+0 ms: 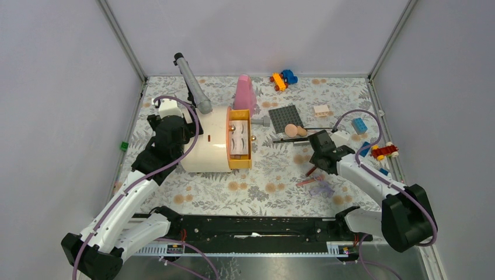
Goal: Organize the makeup
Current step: Pick up the makeup from the center of the board.
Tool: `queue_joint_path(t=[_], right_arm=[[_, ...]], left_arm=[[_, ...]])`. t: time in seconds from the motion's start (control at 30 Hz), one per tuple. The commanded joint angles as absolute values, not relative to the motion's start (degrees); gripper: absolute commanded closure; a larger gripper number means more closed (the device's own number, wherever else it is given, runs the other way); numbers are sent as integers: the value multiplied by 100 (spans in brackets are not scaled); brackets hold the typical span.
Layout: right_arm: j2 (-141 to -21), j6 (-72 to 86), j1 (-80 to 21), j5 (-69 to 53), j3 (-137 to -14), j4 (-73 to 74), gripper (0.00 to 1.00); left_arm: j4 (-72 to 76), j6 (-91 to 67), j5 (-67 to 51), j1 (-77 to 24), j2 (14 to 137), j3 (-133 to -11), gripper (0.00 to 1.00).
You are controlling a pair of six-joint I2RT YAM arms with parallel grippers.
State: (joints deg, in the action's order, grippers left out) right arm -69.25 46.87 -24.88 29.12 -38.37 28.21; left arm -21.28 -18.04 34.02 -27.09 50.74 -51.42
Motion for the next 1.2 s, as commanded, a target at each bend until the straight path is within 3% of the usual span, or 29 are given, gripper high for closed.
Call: queue_joint_path(t=[0.0, 0.4, 0.63, 0.7, 0.97, 1.17], right_arm=[[-7161, 4397, -2220, 2681, -3837, 2441, 47], [-8012, 4068, -2013, 2031, -3902, 1896, 52], [-8094, 3974, -2015, 2072, -3921, 1916, 92], [-7941, 3796, -2013, 2070, -4017, 1960, 97], [-6524, 3592, -2014, 1477, -4015, 1248, 100], [-6196, 3707, -2132, -208, -4530, 470, 100]], left_arm=[[-2266, -1784, 3305, -2681, 5045, -5317, 1], [-2272, -1775, 3334, -2681, 5012, -5317, 1], [-2259, -1775, 3327, -2672, 5015, -5315, 1], [-2239, -1767, 3290, -2659, 5077, -5329, 1], [-2285, -1767, 3315, -2593, 4990, -5335, 1], [-2285, -1775, 3272, -2584, 4959, -5338, 1]])
